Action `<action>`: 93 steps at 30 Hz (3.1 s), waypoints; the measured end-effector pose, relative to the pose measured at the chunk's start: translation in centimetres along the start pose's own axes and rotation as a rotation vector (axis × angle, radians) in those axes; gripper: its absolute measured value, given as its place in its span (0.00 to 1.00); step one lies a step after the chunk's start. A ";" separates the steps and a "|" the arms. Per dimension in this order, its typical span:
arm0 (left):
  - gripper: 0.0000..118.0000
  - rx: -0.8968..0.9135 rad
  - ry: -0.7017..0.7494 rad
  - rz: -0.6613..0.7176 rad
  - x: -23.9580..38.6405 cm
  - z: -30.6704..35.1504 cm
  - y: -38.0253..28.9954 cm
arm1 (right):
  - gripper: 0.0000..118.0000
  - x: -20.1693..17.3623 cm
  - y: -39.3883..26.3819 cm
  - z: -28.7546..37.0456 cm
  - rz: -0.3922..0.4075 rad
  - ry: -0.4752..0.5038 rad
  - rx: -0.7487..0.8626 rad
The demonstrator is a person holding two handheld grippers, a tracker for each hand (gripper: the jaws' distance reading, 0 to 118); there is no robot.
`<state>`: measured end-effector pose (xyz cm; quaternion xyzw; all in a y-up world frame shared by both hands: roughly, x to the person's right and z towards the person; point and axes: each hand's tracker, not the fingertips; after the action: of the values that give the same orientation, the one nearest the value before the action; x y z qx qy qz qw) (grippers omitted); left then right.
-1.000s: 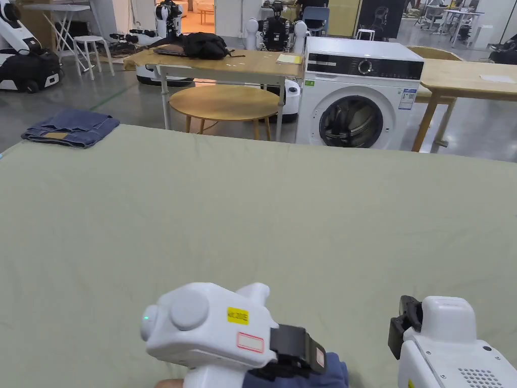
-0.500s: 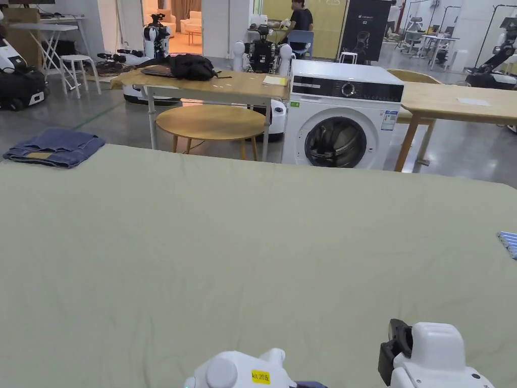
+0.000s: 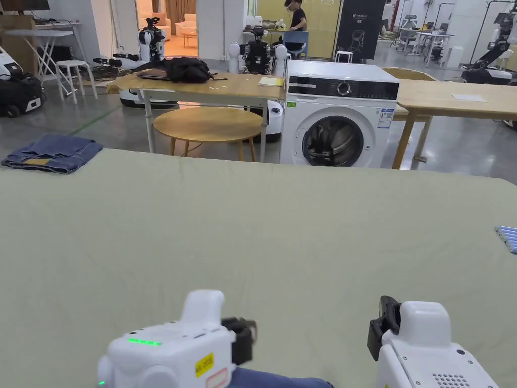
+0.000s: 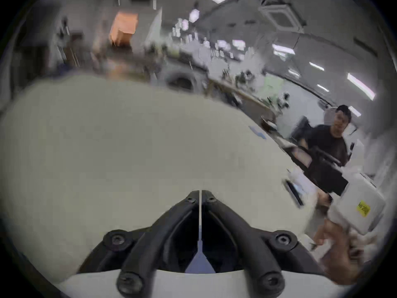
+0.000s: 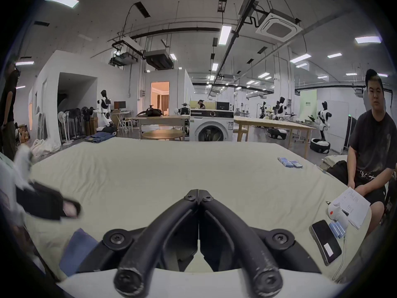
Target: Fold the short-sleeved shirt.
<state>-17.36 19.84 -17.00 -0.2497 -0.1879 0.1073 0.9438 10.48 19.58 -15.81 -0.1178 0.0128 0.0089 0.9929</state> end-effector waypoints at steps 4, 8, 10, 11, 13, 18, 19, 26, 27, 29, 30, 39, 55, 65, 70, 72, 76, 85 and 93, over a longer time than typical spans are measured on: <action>0.00 0.290 0.186 -0.106 -1.6 4.1 0.8 | 0.00 -1.1 1.3 0.4 -0.005 0.009 0.057; 0.00 0.506 0.397 -0.235 -2.2 6.1 0.4 | 0.00 -1.9 2.5 0.8 -0.019 0.001 0.138; 0.00 0.548 0.470 -0.268 -2.4 6.5 0.2 | 0.00 -2.4 3.0 1.5 -0.020 -0.009 0.177; 0.00 0.557 0.479 -0.281 -2.4 6.6 0.0 | 0.00 -2.3 3.1 1.2 -0.019 -0.013 0.185; 0.00 0.559 0.497 -0.300 -2.5 6.6 -0.2 | 0.00 -2.5 3.6 1.5 -0.018 -0.011 0.210; 0.00 0.490 0.469 -0.257 -3.2 6.9 -0.5 | 0.00 -2.8 2.8 3.4 -0.010 0.031 0.084; 0.00 0.479 0.462 -0.243 -3.5 7.0 -0.6 | 0.00 -2.9 2.2 3.9 -0.009 0.062 0.044; 0.00 0.428 0.439 -0.170 -4.9 7.6 -1.7 | 0.00 -6.5 -6.8 5.7 0.094 0.225 -0.354; 0.00 0.422 0.439 -0.169 -5.0 7.6 -1.9 | 0.00 -7.3 -8.3 5.4 0.118 0.229 -0.422; 0.00 0.406 0.445 -0.165 -5.2 7.9 -2.4 | 0.00 -8.4 -10.8 4.2 0.121 0.219 -0.552; 0.00 0.395 0.447 -0.161 -5.3 8.0 -2.6 | 0.00 -8.7 -12.0 3.8 0.112 0.209 -0.593; 0.00 0.078 0.128 0.036 -8.8 9.3 -4.1 | 0.00 -10.0 -10.9 5.1 0.037 0.211 -0.559; 0.56 -0.543 -0.527 0.565 -15.4 -3.4 -9.3 | 0.00 -6.3 -9.9 0.5 0.059 0.229 -0.560; 0.29 -0.578 -0.665 0.609 -13.6 -6.6 -10.9 | 0.00 -6.6 -9.6 0.6 0.041 0.222 -0.561; 0.12 -0.549 -0.612 0.635 -13.7 -5.4 -11.7 | 0.00 -6.5 -9.6 0.6 0.057 0.219 -0.530; 0.12 -0.553 -0.602 0.642 -13.4 -5.1 -11.5 | 0.00 -5.0 -11.1 -0.2 0.096 0.213 -0.519; 0.12 -0.547 -0.601 0.663 -13.7 -4.2 -10.7 | 0.00 -8.4 -7.9 2.4 0.115 0.227 -0.521; 0.12 -0.537 -0.451 0.648 -21.2 3.8 -5.0 | 0.00 -8.7 -7.1 -0.1 0.114 0.310 -0.415; 0.12 -0.531 -0.188 0.577 -32.7 16.6 2.6 | 0.00 -11.5 -3.9 -2.6 0.132 0.353 -0.361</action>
<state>-54.11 19.53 -14.81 -0.5162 -0.2170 0.3380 0.7564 -1.01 15.00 -17.15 -0.2918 0.1919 0.0552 0.9354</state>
